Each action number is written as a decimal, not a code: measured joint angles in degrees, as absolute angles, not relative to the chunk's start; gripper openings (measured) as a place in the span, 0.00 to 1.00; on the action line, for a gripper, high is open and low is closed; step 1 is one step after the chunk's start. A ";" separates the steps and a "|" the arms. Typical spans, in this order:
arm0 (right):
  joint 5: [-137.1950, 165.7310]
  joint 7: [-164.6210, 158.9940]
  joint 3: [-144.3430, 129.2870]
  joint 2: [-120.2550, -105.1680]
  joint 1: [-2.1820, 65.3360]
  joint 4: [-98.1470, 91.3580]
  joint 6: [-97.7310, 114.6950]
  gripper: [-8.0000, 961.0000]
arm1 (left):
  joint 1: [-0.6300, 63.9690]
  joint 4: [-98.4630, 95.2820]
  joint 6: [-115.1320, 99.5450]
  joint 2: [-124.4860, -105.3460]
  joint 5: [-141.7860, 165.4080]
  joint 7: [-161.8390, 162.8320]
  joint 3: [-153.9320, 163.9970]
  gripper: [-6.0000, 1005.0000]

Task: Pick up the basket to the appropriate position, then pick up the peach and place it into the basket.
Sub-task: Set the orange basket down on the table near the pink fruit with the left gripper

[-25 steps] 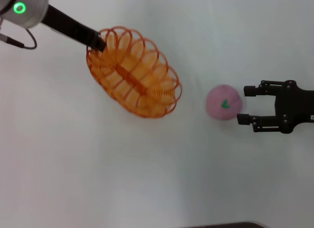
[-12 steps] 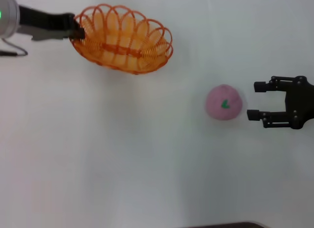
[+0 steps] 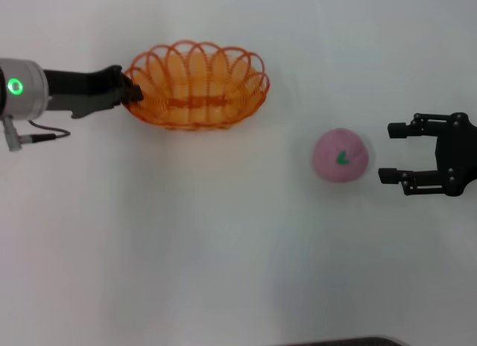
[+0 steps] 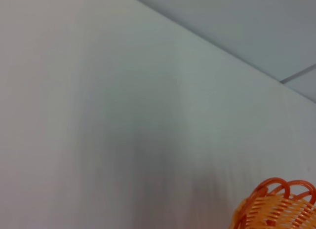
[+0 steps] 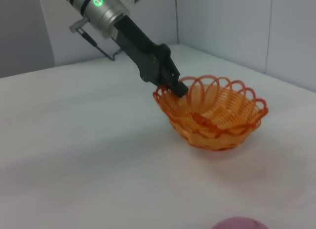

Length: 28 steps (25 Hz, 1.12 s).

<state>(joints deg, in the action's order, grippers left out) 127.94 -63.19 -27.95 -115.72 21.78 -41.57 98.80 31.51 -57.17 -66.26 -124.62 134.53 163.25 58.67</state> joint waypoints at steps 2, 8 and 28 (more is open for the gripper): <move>127.96 -63.05 -27.95 -115.72 21.87 -41.57 98.79 0.83 | 31.14 -56.45 -65.37 -124.63 133.92 163.32 60.07 0.08; 127.97 -63.02 -28.05 -115.73 21.97 -41.65 98.96 0.83 | 30.77 -56.05 -64.76 -124.62 134.34 163.38 61.66 0.11; 127.52 -67.12 -24.04 -115.93 22.15 -41.57 99.42 0.83 | 22.60 -74.11 -73.11 -124.52 133.79 149.31 57.10 0.54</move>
